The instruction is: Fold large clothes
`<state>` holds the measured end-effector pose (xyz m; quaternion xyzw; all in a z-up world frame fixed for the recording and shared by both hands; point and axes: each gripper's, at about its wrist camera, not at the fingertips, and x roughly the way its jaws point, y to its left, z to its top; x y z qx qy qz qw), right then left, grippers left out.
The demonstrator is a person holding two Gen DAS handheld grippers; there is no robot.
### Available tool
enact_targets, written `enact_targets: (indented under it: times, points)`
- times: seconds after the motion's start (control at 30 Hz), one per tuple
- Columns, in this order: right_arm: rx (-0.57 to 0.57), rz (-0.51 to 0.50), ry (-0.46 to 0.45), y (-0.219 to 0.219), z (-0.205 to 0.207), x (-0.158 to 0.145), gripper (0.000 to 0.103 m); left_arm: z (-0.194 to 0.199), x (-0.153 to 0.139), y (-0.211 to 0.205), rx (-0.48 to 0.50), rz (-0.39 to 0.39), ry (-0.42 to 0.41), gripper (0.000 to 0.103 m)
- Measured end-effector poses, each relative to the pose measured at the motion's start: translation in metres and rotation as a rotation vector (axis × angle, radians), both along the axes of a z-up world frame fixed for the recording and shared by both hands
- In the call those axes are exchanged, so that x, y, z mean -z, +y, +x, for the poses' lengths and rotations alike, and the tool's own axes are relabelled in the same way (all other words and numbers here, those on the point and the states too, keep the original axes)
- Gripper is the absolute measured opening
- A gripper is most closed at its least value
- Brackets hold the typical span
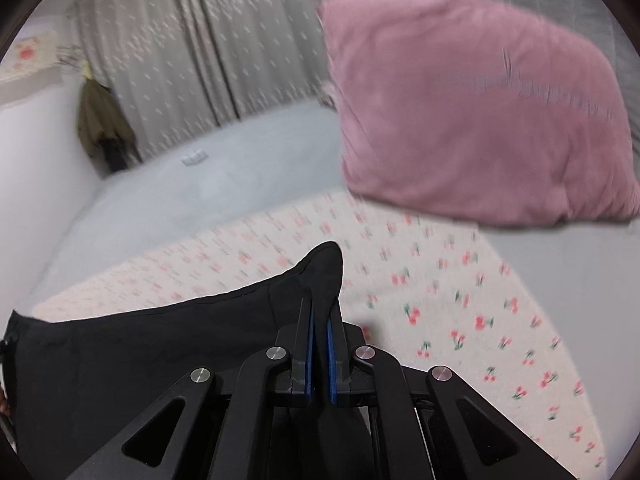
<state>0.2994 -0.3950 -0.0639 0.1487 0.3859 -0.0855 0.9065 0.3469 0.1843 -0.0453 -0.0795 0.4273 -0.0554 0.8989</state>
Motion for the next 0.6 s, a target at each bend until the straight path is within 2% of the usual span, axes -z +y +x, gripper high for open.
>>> enact_targets:
  times: [0.07, 0.1, 0.17, 0.23, 0.27, 0.3, 0.33, 0.4, 0.43, 0.47, 0.5, 0.6]
  points:
    - [0.014, 0.003, 0.087, 0.0, 0.008, 0.028, 0.007, 0.006, 0.025, -0.003, -0.03, 0.049, 0.076, 0.014]
    - [0.018, 0.0, 0.115, 0.001, 0.01, 0.036, 0.008, 0.005, 0.024, -0.002, -0.037, 0.049, 0.072, 0.017]
    - [0.023, -0.033, 0.143, 0.004, 0.009, 0.037, 0.016, 0.002, 0.012, -0.004, -0.073, 0.119, 0.059, 0.024]
    - [0.042, -0.132, 0.147, 0.014, 0.007, 0.024, 0.02, -0.007, -0.005, -0.01, -0.086, 0.186, 0.028, 0.031]
    - [0.045, -0.164, 0.144, 0.02, 0.005, 0.016, 0.024, -0.013, -0.017, -0.015, -0.074, 0.194, 0.005, 0.036]
    - [0.041, -0.178, 0.131, 0.026, 0.002, 0.008, 0.026, -0.015, -0.025, -0.018, -0.068, 0.193, -0.006, 0.05]
    - [0.031, -0.183, 0.096, 0.036, -0.002, -0.002, 0.031, -0.02, -0.035, -0.022, -0.06, 0.179, -0.029, 0.059]
    - [0.015, -0.195, 0.042, 0.059, -0.01, -0.02, 0.049, -0.031, -0.052, -0.038, -0.029, 0.134, -0.075, 0.063]
    - [0.003, -0.196, 0.011, 0.073, -0.012, -0.026, 0.068, -0.034, -0.057, -0.048, -0.005, 0.117, -0.081, 0.068]
    - [-0.036, -0.186, -0.033, 0.097, -0.014, -0.033, 0.076, -0.035, -0.06, -0.059, 0.021, 0.105, -0.082, 0.072]
    - [-0.084, -0.169, -0.044, 0.113, -0.011, -0.035, 0.077, -0.036, -0.061, -0.072, 0.054, 0.095, -0.081, 0.077]
    - [-0.261, -0.069, -0.008, 0.171, -0.001, -0.028, 0.077, -0.03, -0.043, -0.1, 0.117, 0.122, -0.047, 0.078]
